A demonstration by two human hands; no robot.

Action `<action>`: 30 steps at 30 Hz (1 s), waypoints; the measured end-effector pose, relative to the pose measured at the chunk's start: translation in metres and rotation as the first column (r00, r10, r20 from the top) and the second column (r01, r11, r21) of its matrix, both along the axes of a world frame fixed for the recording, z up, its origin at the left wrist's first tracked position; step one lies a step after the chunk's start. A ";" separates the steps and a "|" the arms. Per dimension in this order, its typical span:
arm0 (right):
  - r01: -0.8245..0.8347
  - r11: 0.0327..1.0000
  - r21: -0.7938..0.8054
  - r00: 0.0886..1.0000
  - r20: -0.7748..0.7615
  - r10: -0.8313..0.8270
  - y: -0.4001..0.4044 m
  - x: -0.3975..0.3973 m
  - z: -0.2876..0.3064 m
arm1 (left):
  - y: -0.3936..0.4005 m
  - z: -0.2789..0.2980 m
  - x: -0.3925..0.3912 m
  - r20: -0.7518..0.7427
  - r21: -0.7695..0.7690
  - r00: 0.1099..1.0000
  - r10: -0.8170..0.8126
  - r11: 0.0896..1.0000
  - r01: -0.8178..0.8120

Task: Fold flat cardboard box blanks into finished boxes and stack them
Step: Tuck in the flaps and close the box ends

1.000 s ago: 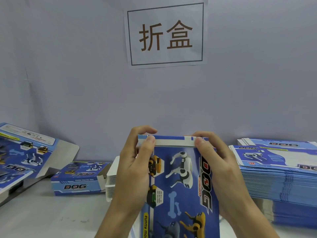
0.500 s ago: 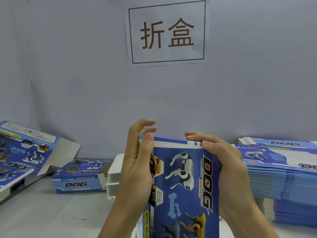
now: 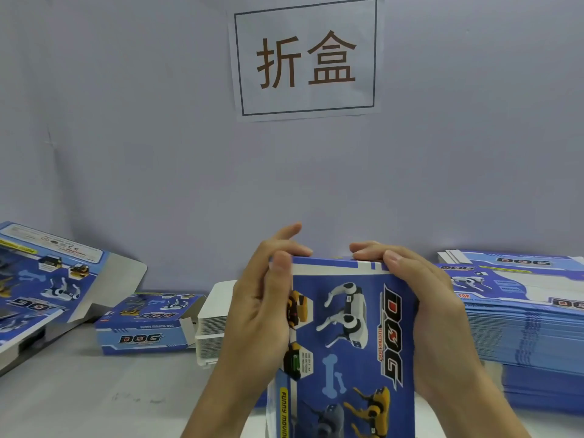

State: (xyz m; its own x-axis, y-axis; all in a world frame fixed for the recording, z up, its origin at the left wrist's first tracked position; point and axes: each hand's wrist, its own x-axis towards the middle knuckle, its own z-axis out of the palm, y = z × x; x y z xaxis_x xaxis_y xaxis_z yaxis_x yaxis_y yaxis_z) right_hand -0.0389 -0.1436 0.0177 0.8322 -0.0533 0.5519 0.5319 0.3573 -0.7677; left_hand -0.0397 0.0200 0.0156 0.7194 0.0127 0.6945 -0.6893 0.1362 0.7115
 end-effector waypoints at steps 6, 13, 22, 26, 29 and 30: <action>0.024 0.998 -0.063 0.999 0.027 -0.023 -0.001 -0.002 -0.001 | -0.002 0.001 -0.001 -0.035 -0.014 0.999 -0.002 1.000 0.001; 0.081 0.990 -0.116 0.994 0.082 -0.072 -0.002 0.000 0.000 | -0.003 0.005 0.001 -0.007 0.017 1.000 0.012 1.000 -0.012; 0.054 0.998 -0.019 0.994 0.092 -0.052 0.001 0.000 -0.002 | 0.001 -0.002 0.000 0.021 0.009 0.995 -0.099 0.995 0.099; 0.058 0.998 0.029 0.997 0.056 -0.060 0.003 -0.001 -0.002 | 0.001 -0.002 0.002 0.058 0.029 0.997 -0.042 0.999 0.040; 0.082 0.996 0.015 0.994 0.064 -0.083 0.005 -0.001 -0.003 | 0.004 0.000 0.001 0.087 0.043 0.996 -0.004 0.999 0.000; 0.077 0.997 0.008 0.994 0.077 -0.078 0.006 -0.001 -0.003 | 0.006 0.002 0.001 0.111 0.054 0.993 0.028 0.998 -0.035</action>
State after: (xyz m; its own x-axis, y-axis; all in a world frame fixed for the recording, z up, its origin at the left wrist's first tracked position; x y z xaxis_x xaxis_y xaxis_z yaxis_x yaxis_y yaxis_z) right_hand -0.0397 -0.1375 0.0143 0.7805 -0.1189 0.6137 0.6156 0.3163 -0.7217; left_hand -0.0389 0.0258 0.0180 0.6386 -0.0070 0.7695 -0.7670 0.0752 0.6372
